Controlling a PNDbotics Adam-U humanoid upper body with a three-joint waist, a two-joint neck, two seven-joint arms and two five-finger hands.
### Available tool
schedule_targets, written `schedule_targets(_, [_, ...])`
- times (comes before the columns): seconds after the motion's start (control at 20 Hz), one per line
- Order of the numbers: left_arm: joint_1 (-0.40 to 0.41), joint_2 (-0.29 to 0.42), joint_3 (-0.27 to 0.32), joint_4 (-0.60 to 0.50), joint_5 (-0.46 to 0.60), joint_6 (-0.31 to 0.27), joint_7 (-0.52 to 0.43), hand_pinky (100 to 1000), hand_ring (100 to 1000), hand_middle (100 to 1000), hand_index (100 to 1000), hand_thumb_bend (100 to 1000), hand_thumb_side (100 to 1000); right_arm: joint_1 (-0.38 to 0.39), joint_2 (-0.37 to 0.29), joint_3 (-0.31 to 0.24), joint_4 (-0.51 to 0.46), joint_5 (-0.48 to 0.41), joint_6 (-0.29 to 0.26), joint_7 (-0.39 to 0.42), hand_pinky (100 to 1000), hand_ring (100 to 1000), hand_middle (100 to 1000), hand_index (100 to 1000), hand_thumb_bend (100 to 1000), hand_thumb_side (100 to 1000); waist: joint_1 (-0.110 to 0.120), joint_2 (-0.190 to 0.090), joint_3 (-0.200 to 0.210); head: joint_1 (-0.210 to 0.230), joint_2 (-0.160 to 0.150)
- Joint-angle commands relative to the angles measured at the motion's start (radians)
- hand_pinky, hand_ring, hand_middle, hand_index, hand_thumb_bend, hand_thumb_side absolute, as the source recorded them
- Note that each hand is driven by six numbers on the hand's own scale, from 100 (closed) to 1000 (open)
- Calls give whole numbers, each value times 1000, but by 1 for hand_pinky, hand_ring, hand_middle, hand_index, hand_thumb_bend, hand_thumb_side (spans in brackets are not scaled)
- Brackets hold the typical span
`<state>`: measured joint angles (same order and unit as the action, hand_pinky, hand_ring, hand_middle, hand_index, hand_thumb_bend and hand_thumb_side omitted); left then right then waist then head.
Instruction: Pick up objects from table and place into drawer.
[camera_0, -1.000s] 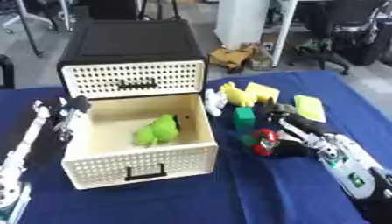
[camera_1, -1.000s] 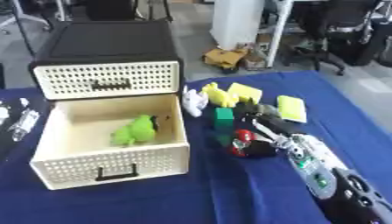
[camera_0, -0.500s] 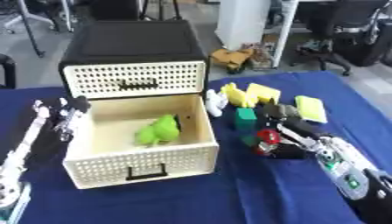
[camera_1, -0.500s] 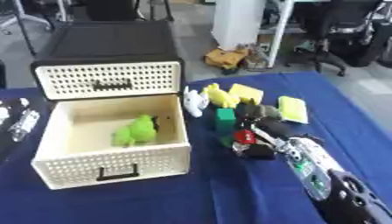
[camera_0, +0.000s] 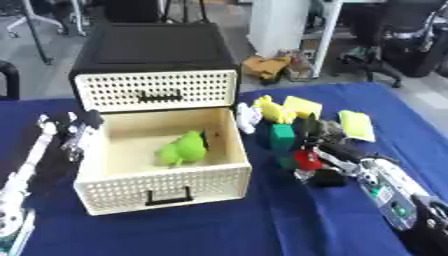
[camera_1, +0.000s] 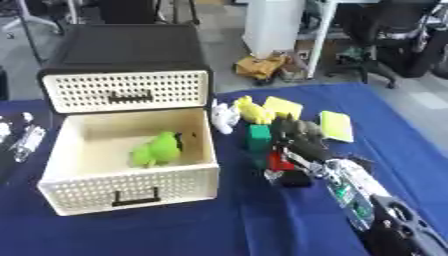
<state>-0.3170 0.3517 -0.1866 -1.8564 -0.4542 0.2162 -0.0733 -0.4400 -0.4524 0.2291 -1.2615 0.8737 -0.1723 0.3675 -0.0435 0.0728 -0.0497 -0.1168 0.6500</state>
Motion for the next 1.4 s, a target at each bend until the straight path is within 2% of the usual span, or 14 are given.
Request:
schedule_targets(0.05, [-9,7,10,-9,-5,-2,0,100,100,100,695,228,1000,-6,-11,-1,8,47,-18,4,826,907,937,924,100,727,2,-9,-1,-2,0])
schedule_targets(0.1, [-9,6,10,-9,-6,-2,0,100,100,100,695,228,1000,-6,-10,-1,10,56,-22,5,822,903,937,923,100,711,1,-9,-1,-2,0])
schedule_targets(0.15, [-9,6,10,-9,-6,-2,0,100,100,100,695,228,1000,-6,-10,-2,12,62,-25,6,794,875,933,919,100,621,1,-9,-1,-2,0])
schedule_targets(0.2, [-9,6,10,-9,-6,-2,0,100,100,100,695,228,1000,-5,-9,-2,13,68,-26,7,775,859,931,917,100,588,1,-9,-1,-2,0])
schedule_targets(0.25, [-9,6,10,-9,-6,-2,0,100,100,100,695,228,1000,-5,-9,-3,14,73,-26,7,688,786,924,910,100,463,1,-9,-2,-1,-1])
schedule_targets(0.3, [-9,6,10,-9,-6,-2,0,100,100,100,695,228,1000,-5,-8,-3,15,77,-25,6,674,773,922,909,100,442,1,-9,-2,-1,-1])
schedule_targets(0.35, [-9,6,10,-9,-6,-2,0,100,100,100,695,228,1000,-6,-8,-4,15,82,-23,3,523,630,905,896,100,229,1,-9,-2,-1,-1])
schedule_targets(0.45, [-8,6,10,-9,-7,-2,0,100,100,100,695,226,1000,-5,-7,-6,16,93,-15,-5,401,542,894,888,100,100,1,-9,-2,-1,0])
schedule_targets(0.65, [-8,5,11,-9,-7,-1,1,100,100,100,695,226,1000,-5,-5,-8,20,94,-4,-21,288,421,856,863,100,100,1,-9,-2,0,0])
schedule_targets(0.85, [-8,5,10,-9,-7,-1,1,100,100,100,695,226,1000,-5,-5,-7,21,90,-3,-30,288,421,856,863,100,100,1,-9,-2,0,0])
schedule_targets(0.9, [-7,5,11,-9,-7,-1,1,100,100,100,695,228,1000,-10,-4,-15,13,85,-1,-35,117,261,648,738,100,100,1,-10,-3,1,1])
schedule_targets(0.95, [-7,6,12,-9,-7,-1,2,100,100,100,695,228,1000,-11,-6,-26,-3,74,1,-46,100,244,610,711,100,100,1,-10,-4,1,0])
schedule_targets(1.35, [-7,6,12,-9,-6,0,2,100,100,100,695,229,1000,-1,-19,-24,-35,29,21,-141,100,226,574,682,100,100,0,-10,-4,0,0])
schedule_targets(1.4, [-6,6,12,-9,-6,0,2,100,100,100,695,230,1000,-8,-18,-30,-41,25,18,-148,100,183,539,655,100,111,1,-11,-5,1,1])
